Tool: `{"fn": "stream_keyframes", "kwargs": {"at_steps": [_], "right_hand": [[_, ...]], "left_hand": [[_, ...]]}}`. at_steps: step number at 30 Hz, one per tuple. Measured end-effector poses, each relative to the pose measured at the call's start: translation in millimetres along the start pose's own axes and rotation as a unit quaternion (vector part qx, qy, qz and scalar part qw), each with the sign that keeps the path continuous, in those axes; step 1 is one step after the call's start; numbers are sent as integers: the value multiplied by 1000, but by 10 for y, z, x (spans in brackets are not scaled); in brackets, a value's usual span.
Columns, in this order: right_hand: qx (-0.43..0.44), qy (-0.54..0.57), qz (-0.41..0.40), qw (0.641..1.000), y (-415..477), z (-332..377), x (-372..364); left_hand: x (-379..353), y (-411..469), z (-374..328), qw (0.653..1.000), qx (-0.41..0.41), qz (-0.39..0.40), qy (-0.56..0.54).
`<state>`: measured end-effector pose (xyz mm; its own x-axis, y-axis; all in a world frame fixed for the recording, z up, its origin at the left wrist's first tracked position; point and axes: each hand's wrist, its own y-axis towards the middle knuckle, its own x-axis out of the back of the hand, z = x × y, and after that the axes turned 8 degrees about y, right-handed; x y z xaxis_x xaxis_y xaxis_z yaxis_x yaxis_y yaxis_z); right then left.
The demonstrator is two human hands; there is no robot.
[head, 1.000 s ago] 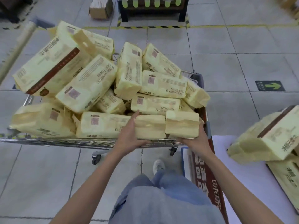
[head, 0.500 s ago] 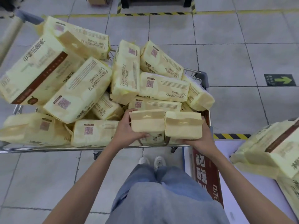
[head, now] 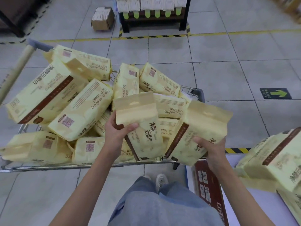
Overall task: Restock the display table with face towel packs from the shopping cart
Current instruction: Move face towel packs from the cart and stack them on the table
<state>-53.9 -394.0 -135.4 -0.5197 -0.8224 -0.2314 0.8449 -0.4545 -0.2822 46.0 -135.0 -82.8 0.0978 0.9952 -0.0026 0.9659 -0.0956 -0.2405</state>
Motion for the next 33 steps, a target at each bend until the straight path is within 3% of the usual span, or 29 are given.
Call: {"fn": "stream_keyframes", "kwargs": {"at_steps": [5,10,20,33], "right_hand": [[26,97,-82,991,-31,162,95],[48,106,-131,985,-334,109,136],[75,147,-317,934,-1308,-179,-216],[79,217,-562,794,-3199,-1161,-673]], "left_hand": [[-78,13,-103,998,8,5,-56],[-159,37,-33,995,47,39,-75],[89,-63,48,978,114,154,-82],[119,-751,410,908,167,383,31]]}}
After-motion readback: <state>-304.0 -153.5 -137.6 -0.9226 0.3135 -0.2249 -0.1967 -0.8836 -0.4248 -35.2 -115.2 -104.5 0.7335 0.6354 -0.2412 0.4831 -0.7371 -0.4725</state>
